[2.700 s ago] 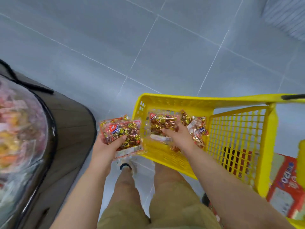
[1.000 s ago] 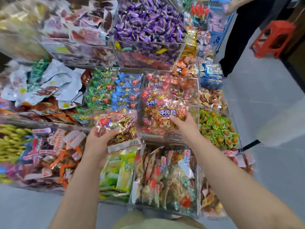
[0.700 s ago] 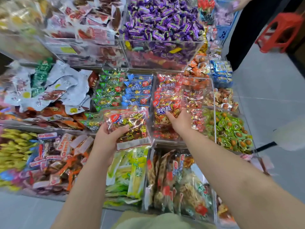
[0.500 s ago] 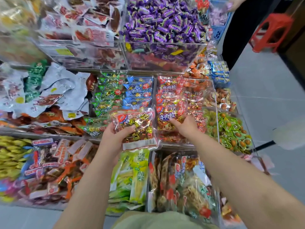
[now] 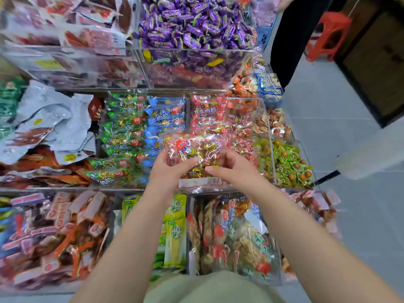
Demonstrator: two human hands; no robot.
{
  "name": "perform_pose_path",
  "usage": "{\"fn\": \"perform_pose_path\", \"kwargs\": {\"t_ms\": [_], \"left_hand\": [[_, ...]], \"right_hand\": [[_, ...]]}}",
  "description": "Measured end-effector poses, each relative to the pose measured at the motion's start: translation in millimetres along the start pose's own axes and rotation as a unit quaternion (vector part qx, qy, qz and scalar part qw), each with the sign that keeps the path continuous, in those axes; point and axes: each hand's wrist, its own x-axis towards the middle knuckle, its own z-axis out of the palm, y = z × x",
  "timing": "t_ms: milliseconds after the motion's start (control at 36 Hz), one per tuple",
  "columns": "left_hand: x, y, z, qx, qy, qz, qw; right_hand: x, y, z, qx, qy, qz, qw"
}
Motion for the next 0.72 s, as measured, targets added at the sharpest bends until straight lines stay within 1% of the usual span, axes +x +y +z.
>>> {"fn": "perform_pose_path", "kwargs": {"t_ms": [28, 56, 167, 222, 278, 306, 333, 389, 417, 472, 556, 611, 667, 722], "left_hand": [[0.2, -1.3, 2.7, 0.004, 0.01, 0.002, 1.0], [0.1, -2.4, 4.5, 0.003, 0.021, 0.001, 1.0], [0.7, 0.5, 3.4, -0.031, 0.087, -0.022, 0.995], [0.7, 3.6, -1.8, -0.035, 0.11, -0.014, 0.993], [-0.1, 6.3, -7.8, -0.032, 0.128, 0.009, 0.991], [-0.4, 7.6, -10.5, -0.033, 0.134, 0.019, 0.99], [-0.7, 9.2, -12.8, -0.03, 0.14, 0.029, 0.989], [-0.5, 11.2, -17.4, -0.03, 0.146, 0.036, 0.988], [-0.1, 11.9, -19.2, -0.032, 0.15, 0.033, 0.988], [0.4, 12.1, -22.2, -0.025, 0.155, 0.027, 0.987], [0.5, 11.6, -25.8, -0.013, 0.152, 0.024, 0.988], [0.4, 11.1, -29.1, -0.008, 0.146, 0.023, 0.989], [0.0, 10.5, -33.4, -0.01, 0.139, 0.023, 0.99], [-0.5, 10.3, -38.0, -0.016, 0.136, 0.024, 0.99]], "right_hand": [[-0.5, -0.2, 1.3, -0.014, 0.012, -0.001, 1.0], [-1.1, 0.7, 1.4, -0.004, 0.022, 0.003, 1.0], [-6.3, 7.0, -10.4, 0.106, 0.062, 0.005, 0.992], [-10.6, 8.5, -16.5, 0.152, 0.113, -0.009, 0.982], [-13.9, 9.8, -21.4, 0.187, 0.198, -0.024, 0.962], [-15.2, 10.6, -22.5, 0.172, 0.249, -0.031, 0.953], [-15.3, 11.0, -21.6, 0.131, 0.292, -0.033, 0.947], [-10.8, 13.9, -14.2, 0.014, 0.338, -0.026, 0.941], [-6.0, 15.5, -7.4, -0.046, 0.34, -0.025, 0.939], [6.8, 20.2, 10.3, -0.128, 0.301, -0.023, 0.945], [27.6, 30.8, 38.5, -0.191, 0.21, -0.014, 0.959], [36.8, 35.7, 48.7, -0.192, 0.175, -0.019, 0.966], [39.7, 39.7, 50.0, -0.179, 0.185, -0.04, 0.966], [39.1, 44.2, 44.7, -0.171, 0.217, -0.047, 0.96]]}}
